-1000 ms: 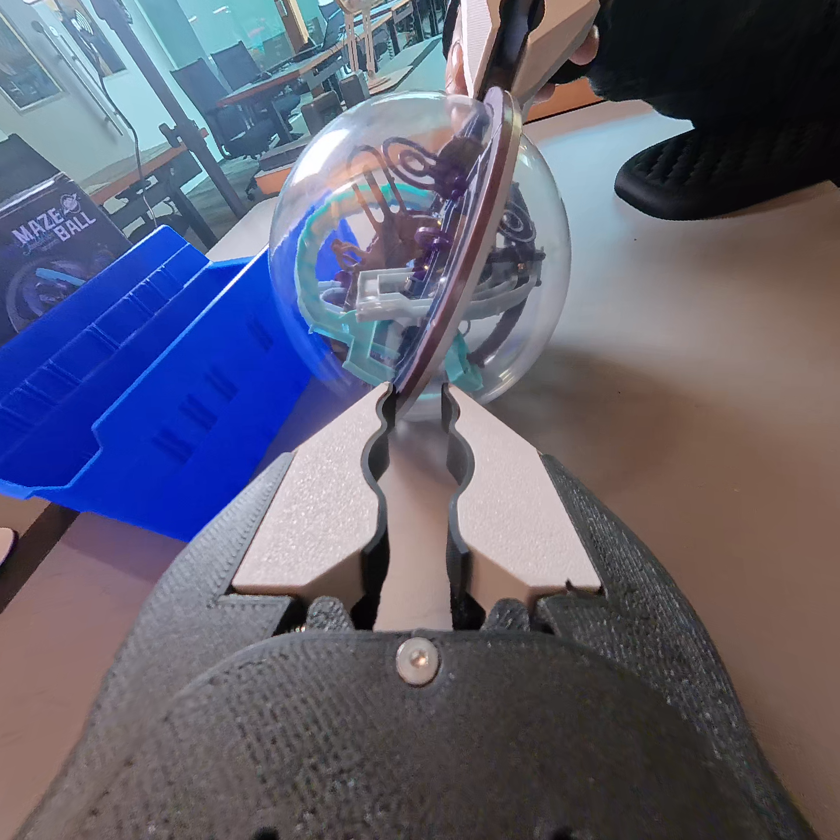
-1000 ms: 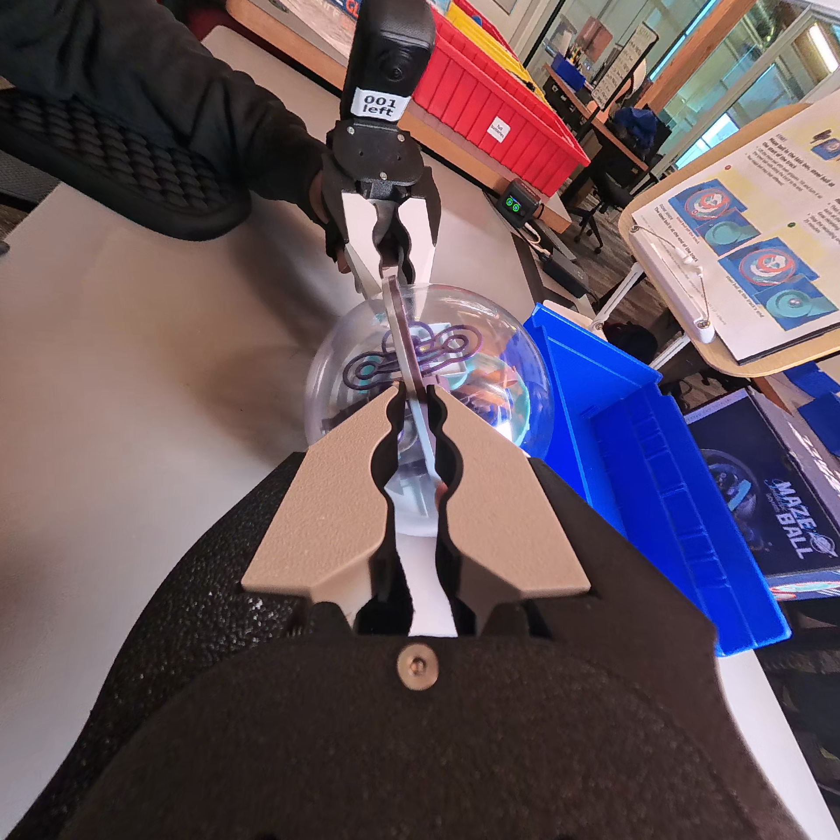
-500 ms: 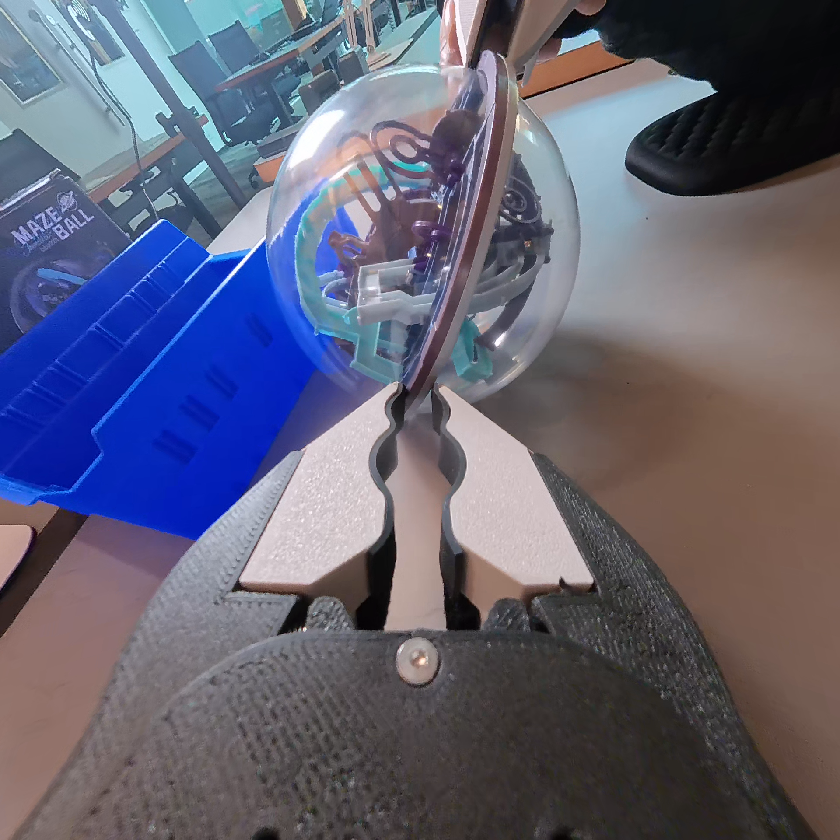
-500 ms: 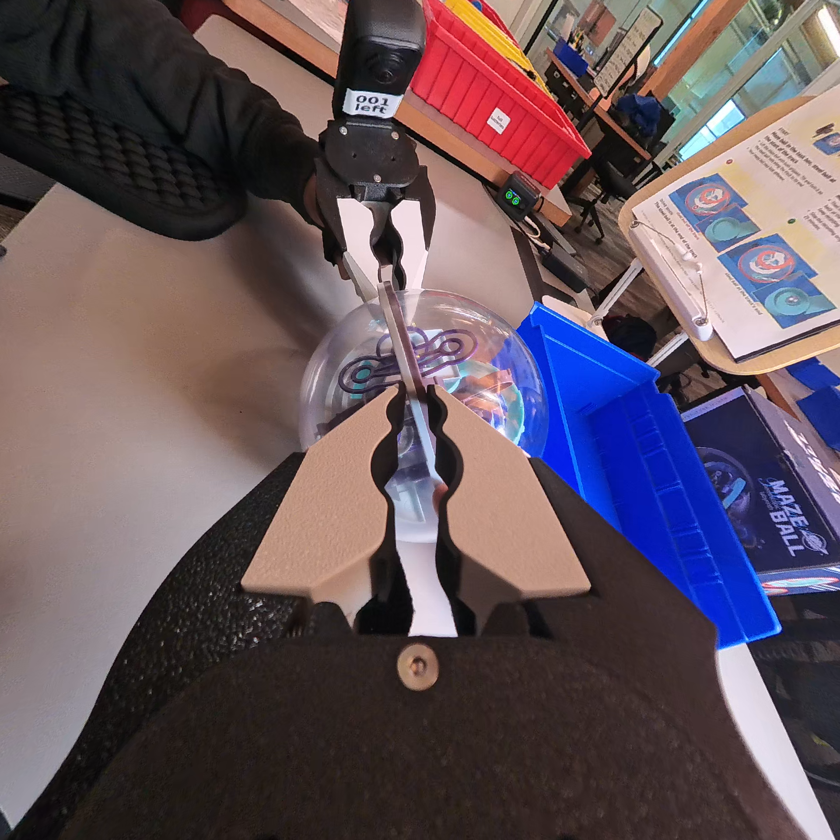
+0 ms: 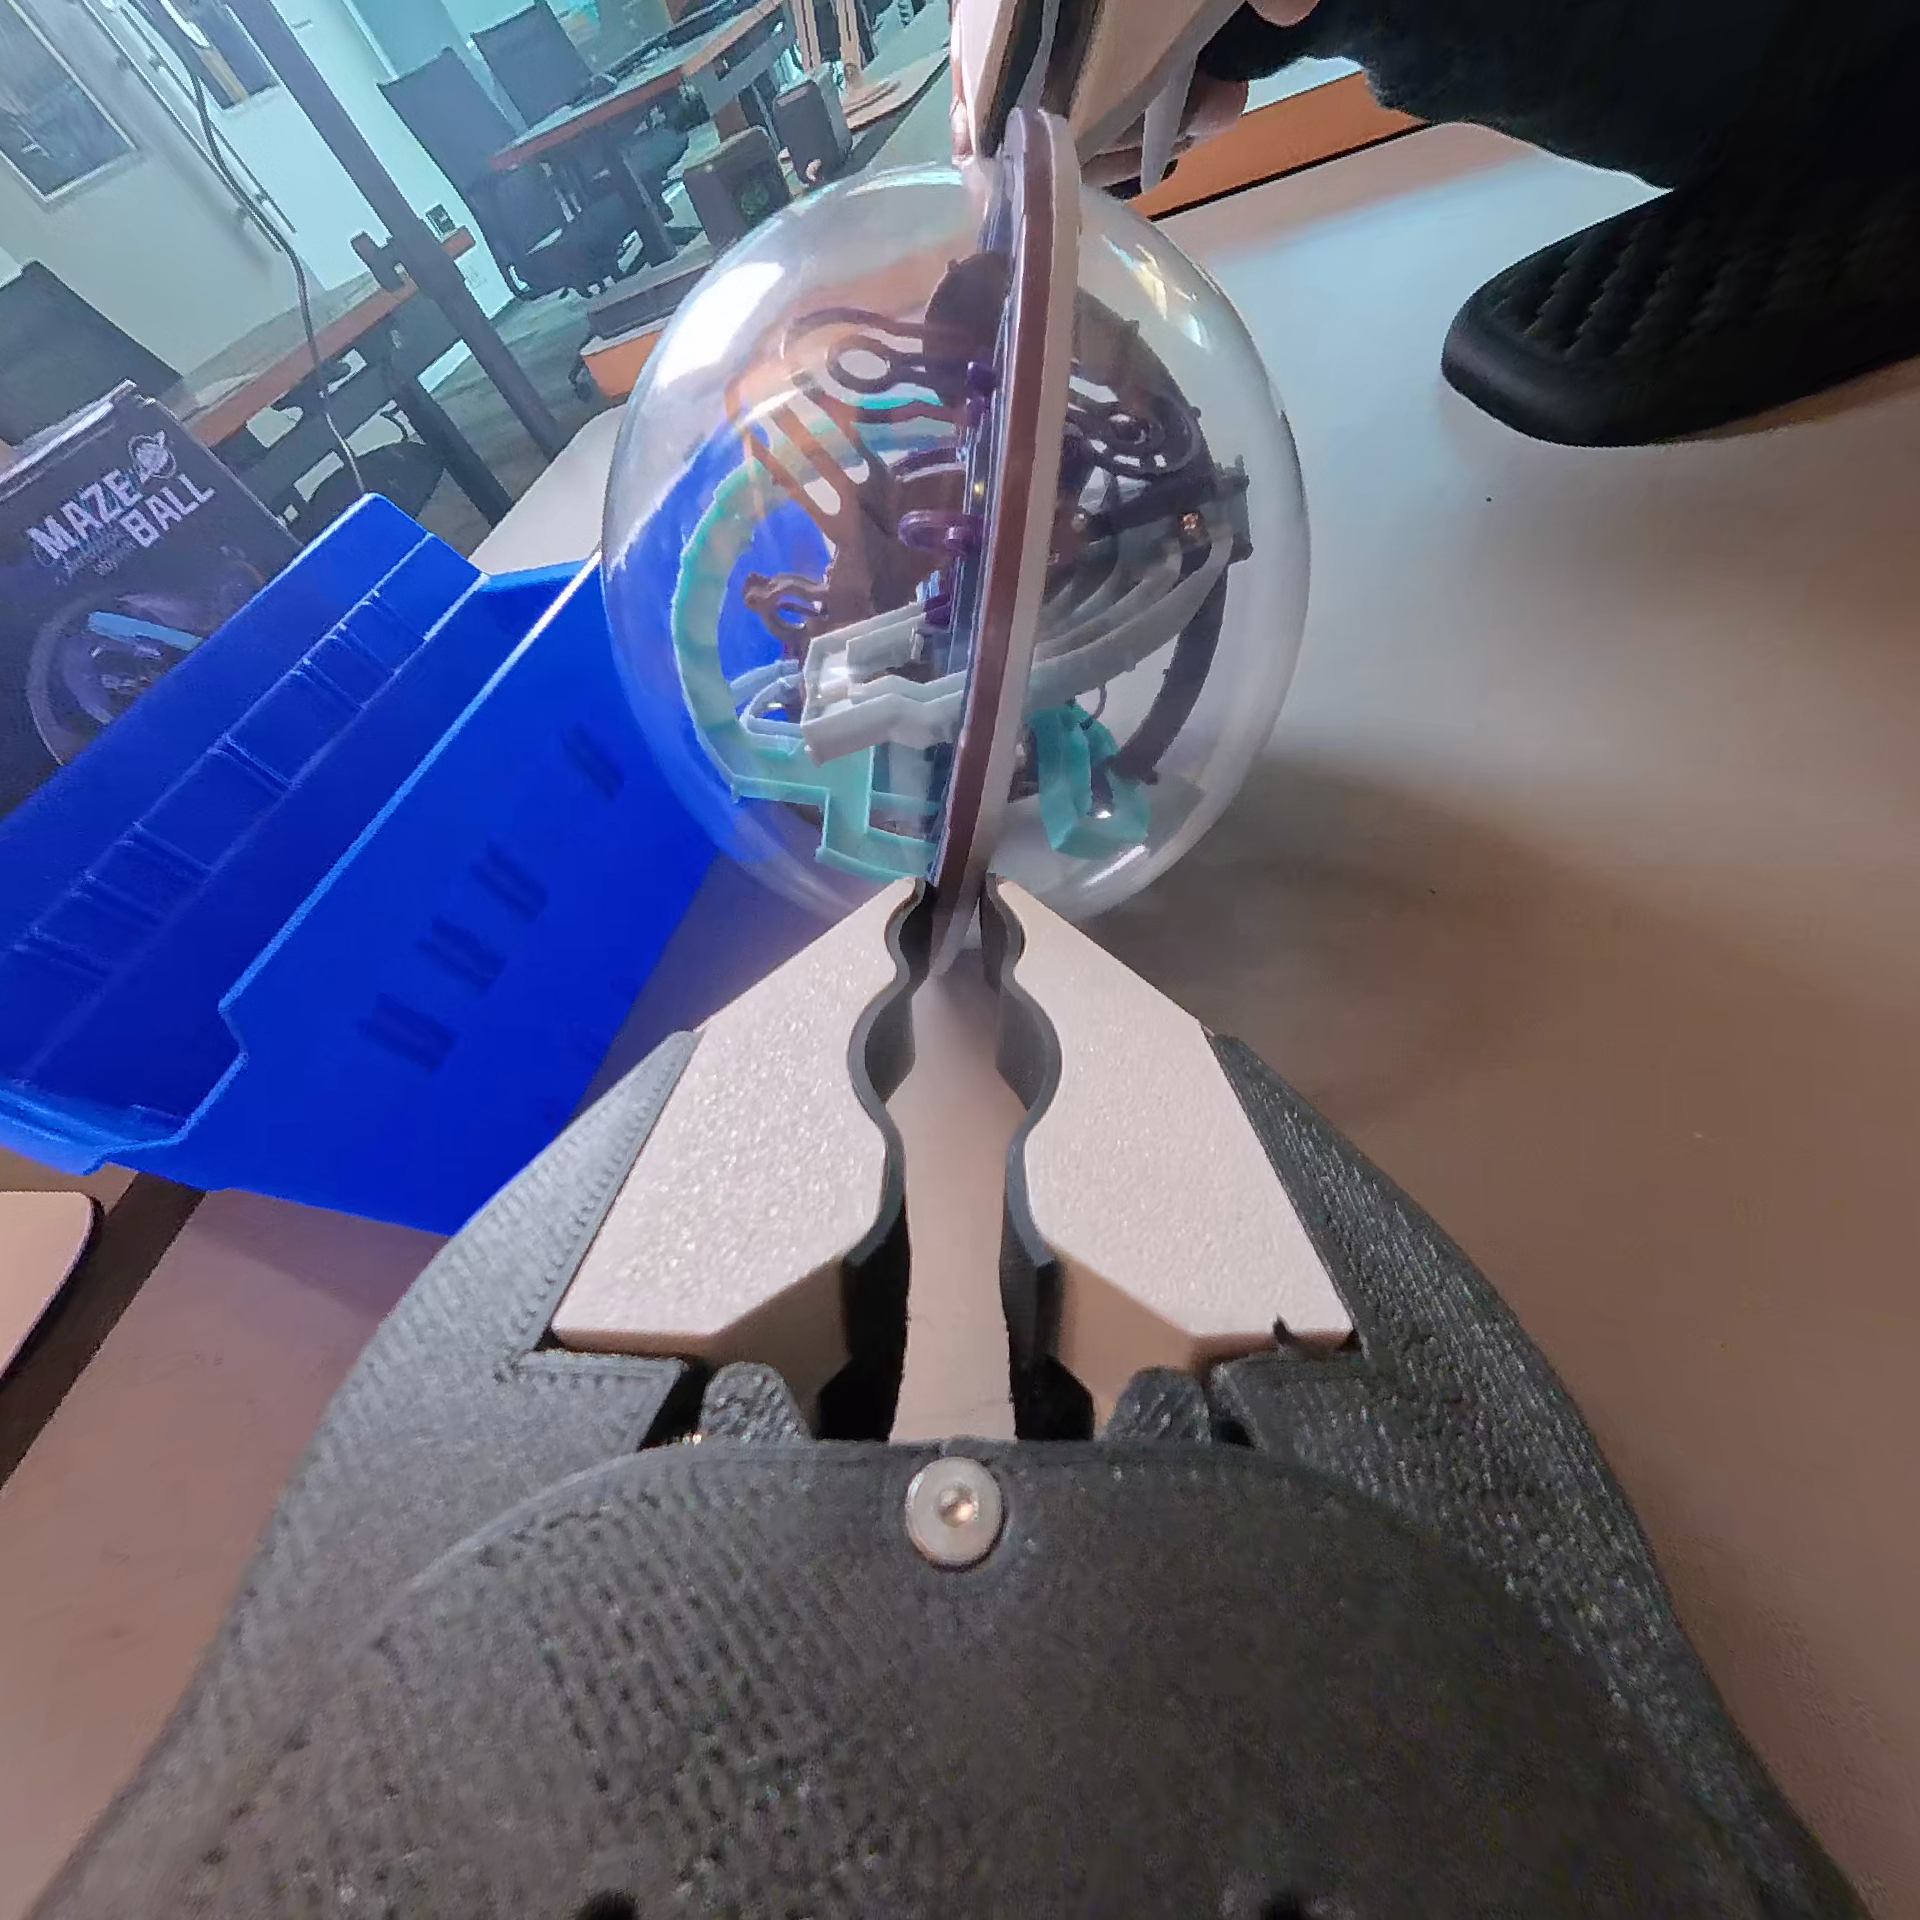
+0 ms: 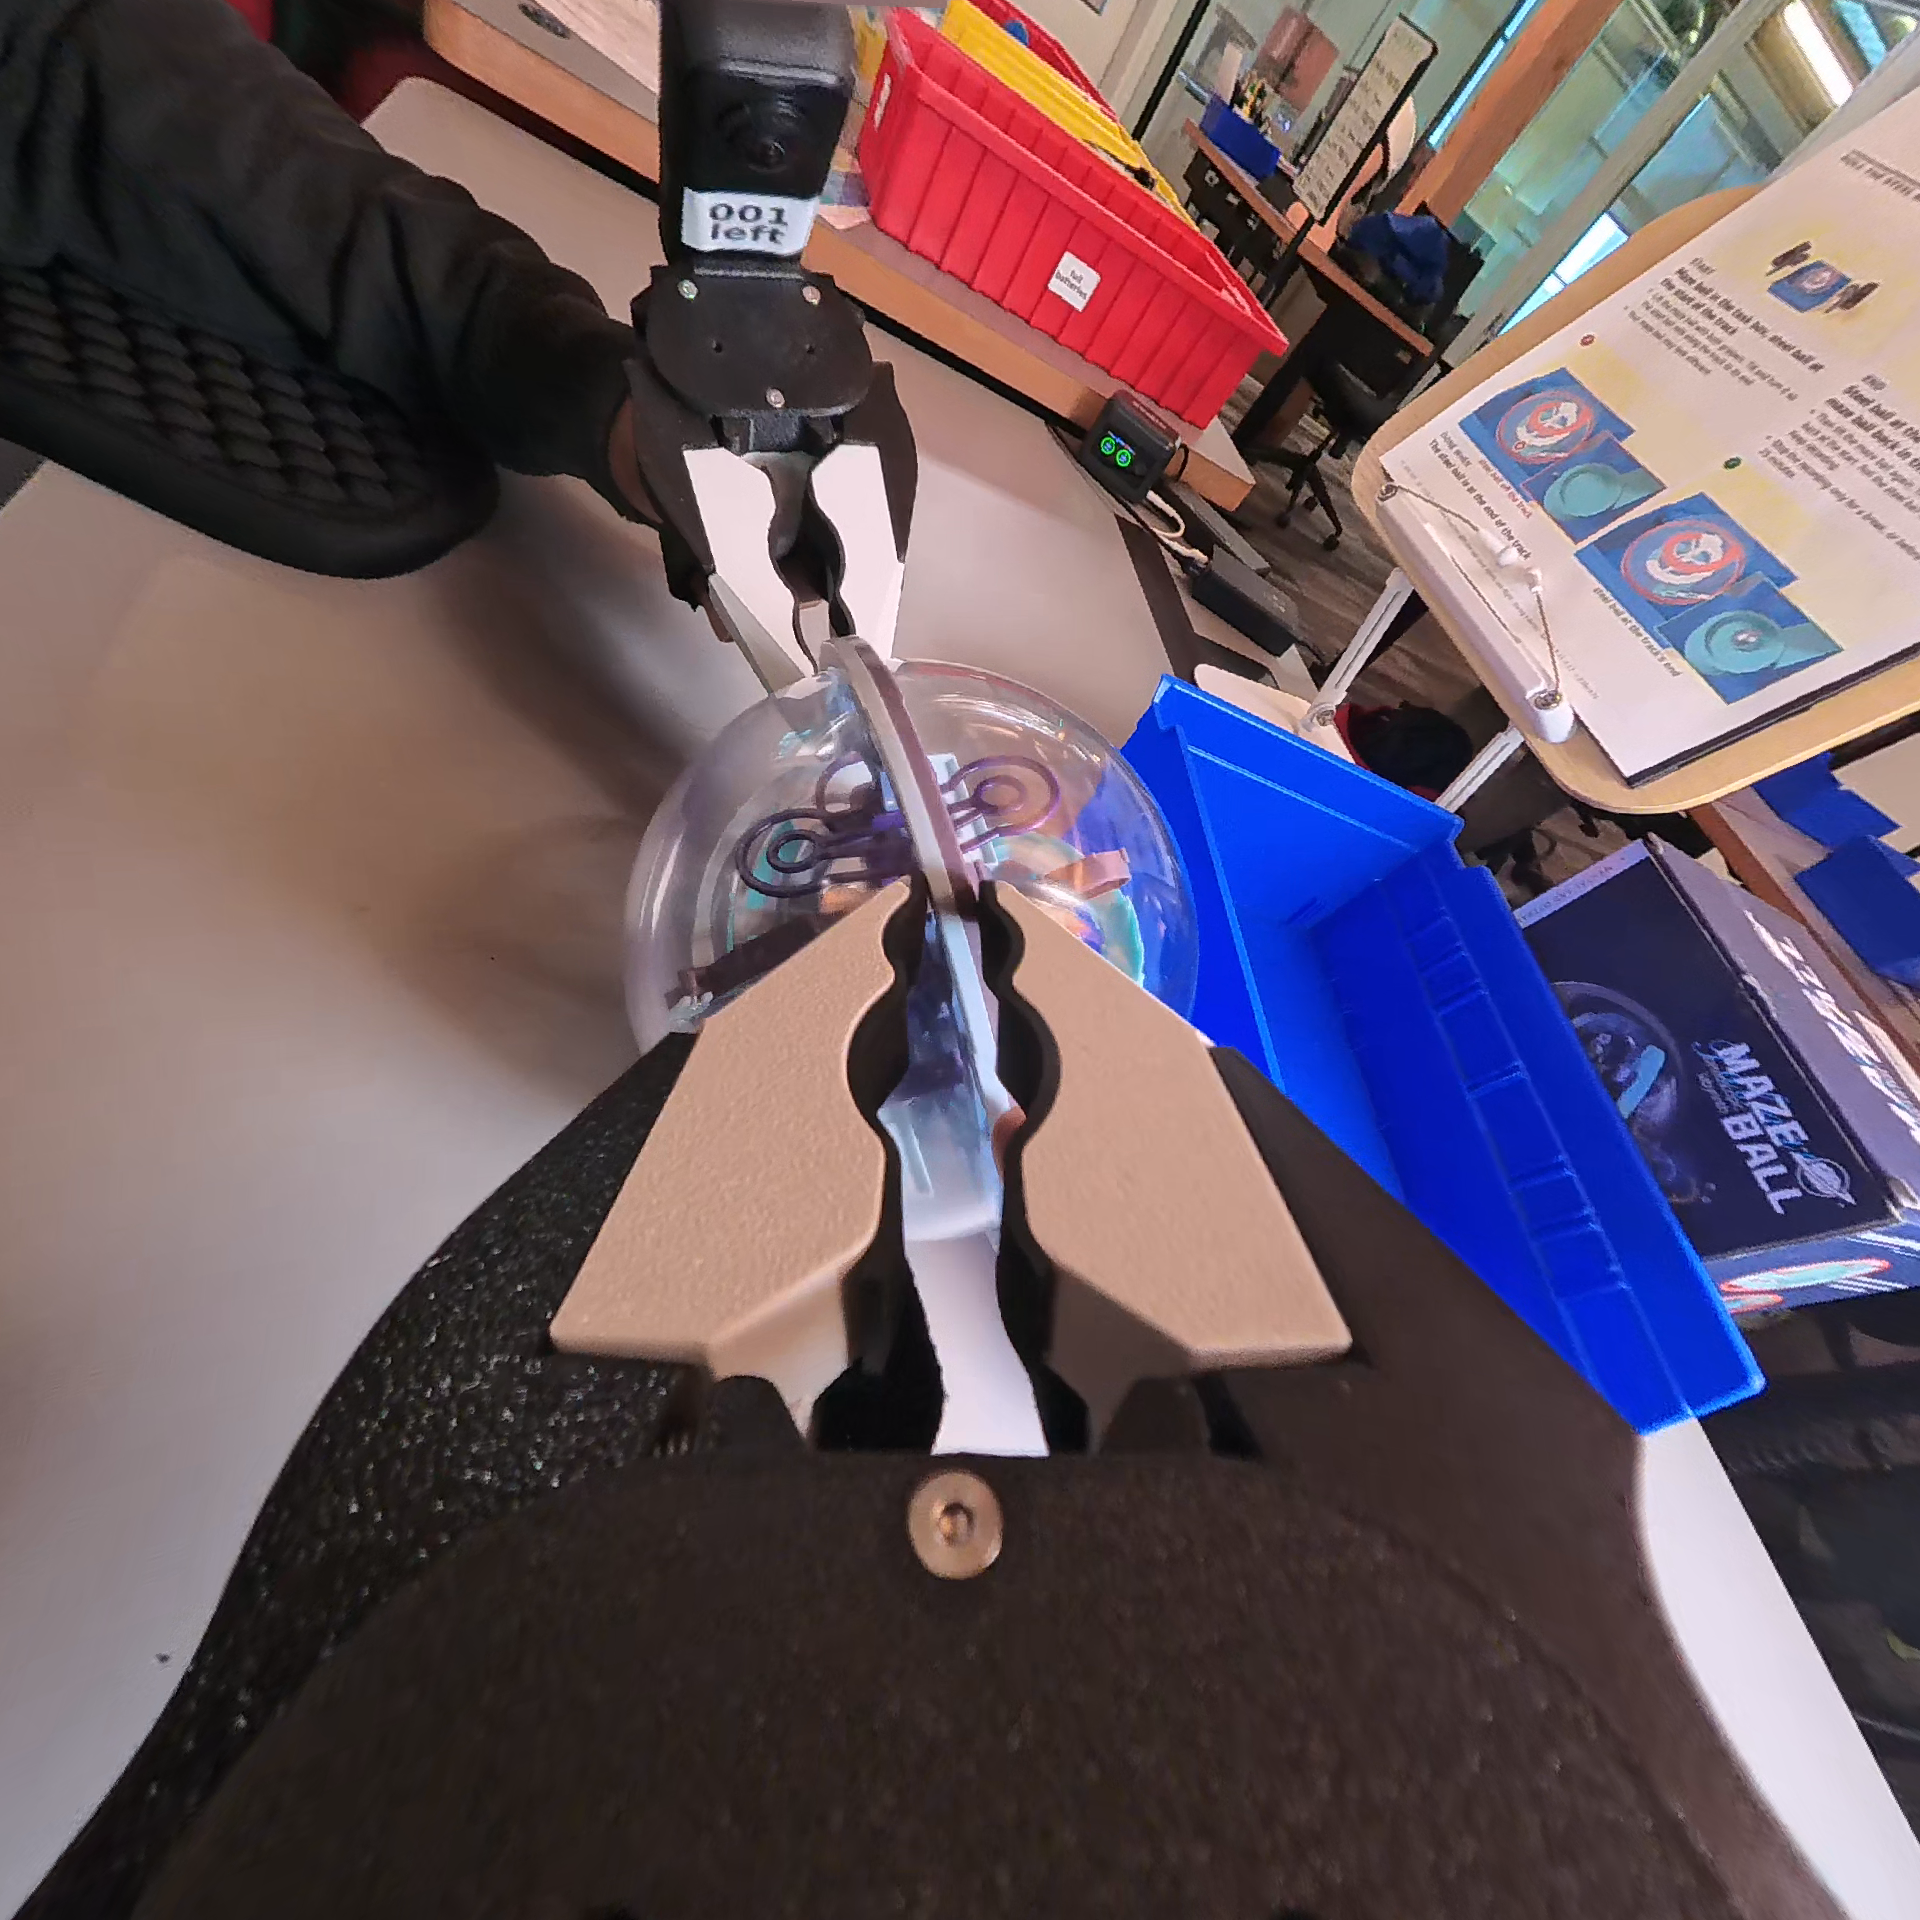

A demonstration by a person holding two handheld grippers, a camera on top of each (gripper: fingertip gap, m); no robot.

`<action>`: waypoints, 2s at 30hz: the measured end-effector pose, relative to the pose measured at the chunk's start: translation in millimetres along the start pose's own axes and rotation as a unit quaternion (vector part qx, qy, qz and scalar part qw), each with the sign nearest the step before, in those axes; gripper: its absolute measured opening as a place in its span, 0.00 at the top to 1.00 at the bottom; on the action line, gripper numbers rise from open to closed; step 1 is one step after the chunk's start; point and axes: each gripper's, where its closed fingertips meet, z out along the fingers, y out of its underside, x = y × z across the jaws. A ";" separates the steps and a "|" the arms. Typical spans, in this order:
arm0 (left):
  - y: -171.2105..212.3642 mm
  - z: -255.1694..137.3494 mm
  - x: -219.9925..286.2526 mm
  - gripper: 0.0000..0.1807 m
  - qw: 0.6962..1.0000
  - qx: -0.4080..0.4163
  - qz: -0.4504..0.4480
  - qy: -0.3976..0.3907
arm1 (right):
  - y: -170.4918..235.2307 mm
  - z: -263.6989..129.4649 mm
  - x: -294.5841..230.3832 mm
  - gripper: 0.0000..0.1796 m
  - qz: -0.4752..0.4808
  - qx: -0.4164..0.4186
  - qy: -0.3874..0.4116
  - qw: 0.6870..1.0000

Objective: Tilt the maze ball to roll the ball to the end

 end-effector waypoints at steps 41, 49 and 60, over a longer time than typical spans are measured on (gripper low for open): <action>14.3 4.3 4.3 0.96 0.999 -0.029 -0.001 0.013 | 6.8 3.0 12.7 0.95 0.038 -0.045 -0.067 0.996; 22.4 6.3 6.1 0.95 0.999 -0.042 -0.006 0.022 | 0.3 10.1 10.5 0.95 0.015 -0.063 -0.074 0.995; 35.9 12.2 11.1 0.95 0.997 -0.064 -0.010 0.035 | -10.7 23.2 6.0 0.95 -0.022 -0.093 -0.097 0.991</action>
